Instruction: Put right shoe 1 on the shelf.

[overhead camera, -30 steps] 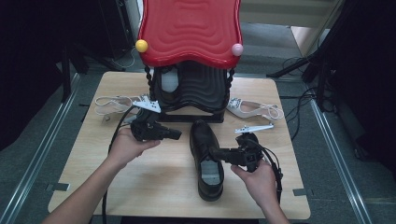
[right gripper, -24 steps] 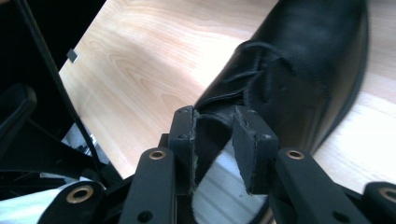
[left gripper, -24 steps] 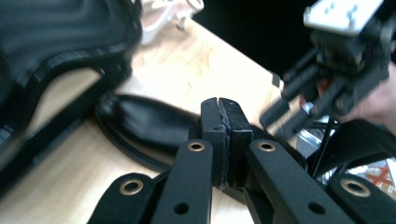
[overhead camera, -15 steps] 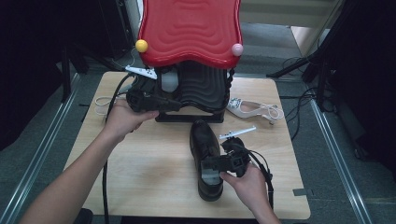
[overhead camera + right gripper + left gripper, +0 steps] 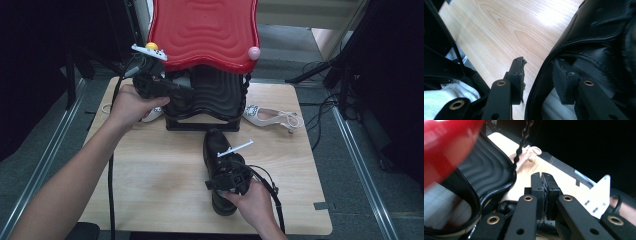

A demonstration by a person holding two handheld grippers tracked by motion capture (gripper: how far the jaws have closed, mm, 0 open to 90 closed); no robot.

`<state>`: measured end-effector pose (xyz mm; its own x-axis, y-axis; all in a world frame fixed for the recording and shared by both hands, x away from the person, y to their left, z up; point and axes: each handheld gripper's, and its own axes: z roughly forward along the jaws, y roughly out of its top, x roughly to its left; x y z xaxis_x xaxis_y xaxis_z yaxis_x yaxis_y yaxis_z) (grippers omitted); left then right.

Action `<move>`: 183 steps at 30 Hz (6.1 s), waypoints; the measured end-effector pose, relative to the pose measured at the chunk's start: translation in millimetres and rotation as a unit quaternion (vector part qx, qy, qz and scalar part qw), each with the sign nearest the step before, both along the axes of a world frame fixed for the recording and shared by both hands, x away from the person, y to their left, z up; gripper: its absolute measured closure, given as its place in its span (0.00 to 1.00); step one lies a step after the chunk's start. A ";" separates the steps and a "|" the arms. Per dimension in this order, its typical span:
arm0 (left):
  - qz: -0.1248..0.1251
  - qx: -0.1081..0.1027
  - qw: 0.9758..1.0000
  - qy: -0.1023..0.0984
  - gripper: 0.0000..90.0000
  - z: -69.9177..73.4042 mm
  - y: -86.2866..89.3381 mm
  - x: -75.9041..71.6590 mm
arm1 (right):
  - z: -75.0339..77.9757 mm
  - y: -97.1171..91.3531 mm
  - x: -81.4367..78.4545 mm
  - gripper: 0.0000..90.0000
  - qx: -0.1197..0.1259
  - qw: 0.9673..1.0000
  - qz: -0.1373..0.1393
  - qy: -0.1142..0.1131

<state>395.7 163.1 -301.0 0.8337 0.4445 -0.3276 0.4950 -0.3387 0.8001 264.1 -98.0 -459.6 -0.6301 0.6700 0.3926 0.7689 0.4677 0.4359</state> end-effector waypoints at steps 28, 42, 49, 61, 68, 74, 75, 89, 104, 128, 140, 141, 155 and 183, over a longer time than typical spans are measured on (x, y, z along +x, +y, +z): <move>0.051 0.037 0.996 -0.067 0.99 75.7 -20.2 47.1 | -19.2 0.9 6.3 0.91 -0.026 1.000 -0.017 -0.006; 0.058 0.054 0.995 -0.064 1.00 67.5 -27.9 59.9 | -0.1 -46.4 6.7 0.97 0.038 0.998 -0.051 0.001; 0.058 0.056 0.994 -0.071 0.99 65.0 -31.4 61.8 | 13.2 -68.6 10.8 0.97 0.074 0.995 -0.072 0.006; 0.061 0.060 0.994 -0.075 1.00 63.2 -31.6 66.1 | 50.7 -81.9 8.9 0.97 0.118 0.991 -0.061 -0.003; 0.064 0.059 0.993 -0.074 1.00 62.8 -31.2 65.3 | 76.5 -79.1 9.5 0.97 0.121 0.991 -0.050 -0.023; 0.067 0.064 0.993 -0.075 1.00 63.0 -32.5 64.9 | 95.8 -74.3 18.4 0.97 0.124 0.990 -0.046 -0.040; 0.067 0.063 0.993 -0.075 1.00 62.9 -32.8 64.8 | 98.9 -73.2 20.6 0.97 0.127 0.990 -0.048 -0.044; 0.078 0.052 0.993 -0.070 1.00 59.3 -33.1 65.1 | 118.3 -50.4 69.7 0.97 0.105 0.982 -0.095 -0.121; 0.083 0.048 0.994 -0.061 1.00 58.7 -32.0 63.8 | 91.9 -6.8 81.1 0.97 0.031 0.968 -0.119 -0.220; 0.085 0.048 0.993 -0.066 1.00 58.5 -31.2 60.4 | 72.2 37.0 131.4 0.97 0.007 0.942 -0.164 -0.293; 0.088 0.045 0.993 -0.063 1.00 58.5 -30.6 60.8 | 71.4 46.7 140.8 0.94 -0.008 0.930 -0.173 -0.324; 0.089 0.045 0.993 -0.062 1.00 58.4 -30.7 60.8 | 71.1 48.3 140.8 0.94 -0.010 0.930 -0.174 -0.324; 0.099 0.047 0.992 -0.064 1.00 57.2 -32.1 62.2 | 72.4 48.1 139.1 0.80 0.015 0.946 -0.154 -0.286; 0.102 0.052 0.992 -0.060 1.00 58.6 -33.3 62.6 | 89.0 1.2 76.9 1.00 0.117 0.966 -0.078 -0.217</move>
<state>458.2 129.8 -242.4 0.7536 0.6340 -0.1738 0.4643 -0.3261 0.8234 340.9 -96.8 -370.6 -0.6683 0.6949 0.2655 0.5426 0.2112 0.8130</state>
